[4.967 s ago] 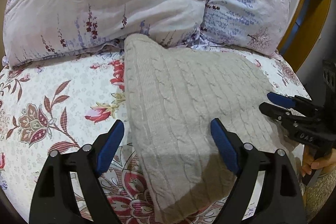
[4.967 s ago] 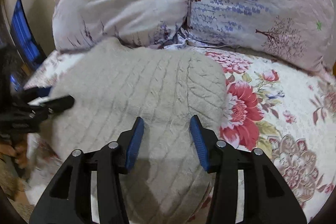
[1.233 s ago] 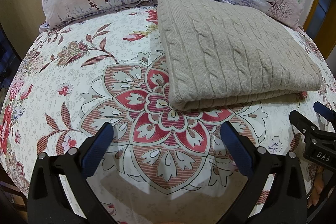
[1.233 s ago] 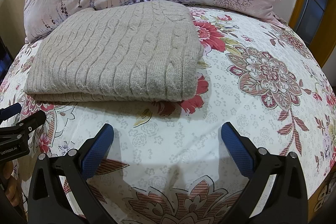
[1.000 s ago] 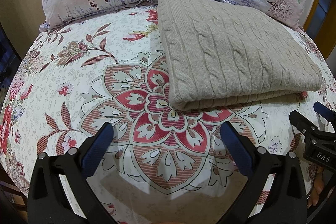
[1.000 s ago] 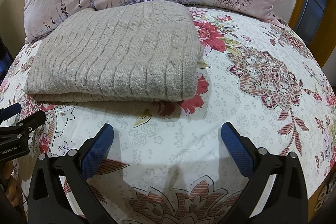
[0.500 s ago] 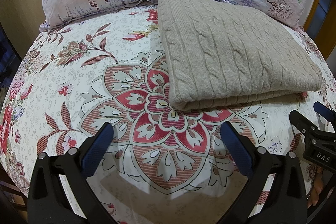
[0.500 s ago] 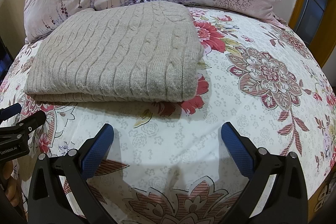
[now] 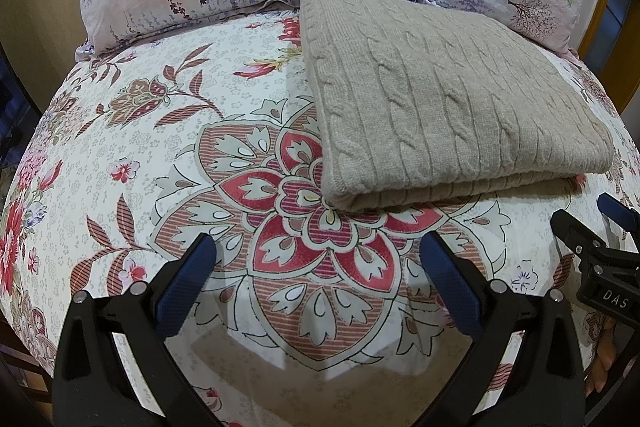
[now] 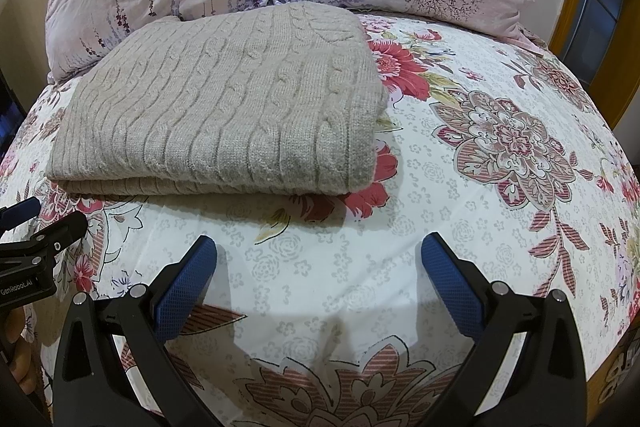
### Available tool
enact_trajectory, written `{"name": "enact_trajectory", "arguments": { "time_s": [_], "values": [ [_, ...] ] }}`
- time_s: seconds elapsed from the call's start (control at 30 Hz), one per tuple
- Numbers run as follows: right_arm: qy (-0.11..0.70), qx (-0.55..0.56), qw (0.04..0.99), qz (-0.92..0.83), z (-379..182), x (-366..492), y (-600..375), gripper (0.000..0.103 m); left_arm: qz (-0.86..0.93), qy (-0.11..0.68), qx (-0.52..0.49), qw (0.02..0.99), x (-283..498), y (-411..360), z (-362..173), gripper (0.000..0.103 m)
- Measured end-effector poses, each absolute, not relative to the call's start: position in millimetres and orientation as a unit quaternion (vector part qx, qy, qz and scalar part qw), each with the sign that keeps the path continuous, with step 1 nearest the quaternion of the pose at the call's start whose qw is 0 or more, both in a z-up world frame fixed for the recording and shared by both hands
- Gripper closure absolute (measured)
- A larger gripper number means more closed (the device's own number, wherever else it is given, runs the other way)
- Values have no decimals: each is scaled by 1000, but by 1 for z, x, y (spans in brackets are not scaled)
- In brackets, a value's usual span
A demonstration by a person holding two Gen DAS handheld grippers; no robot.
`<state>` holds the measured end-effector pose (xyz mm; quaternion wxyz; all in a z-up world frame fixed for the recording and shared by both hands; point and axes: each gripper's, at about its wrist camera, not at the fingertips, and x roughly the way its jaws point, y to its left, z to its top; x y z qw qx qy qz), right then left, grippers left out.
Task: Fold small clothes
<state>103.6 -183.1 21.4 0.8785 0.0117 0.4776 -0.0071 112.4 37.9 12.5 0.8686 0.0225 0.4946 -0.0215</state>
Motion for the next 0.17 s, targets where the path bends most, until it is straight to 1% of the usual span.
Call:
{"name": "enact_trajectory", "arguments": {
  "time_s": [0.17],
  "values": [
    [478,11,878,-6,21,104,-184,1,-21,494,22,869,112,38,13,2]
  ]
}}
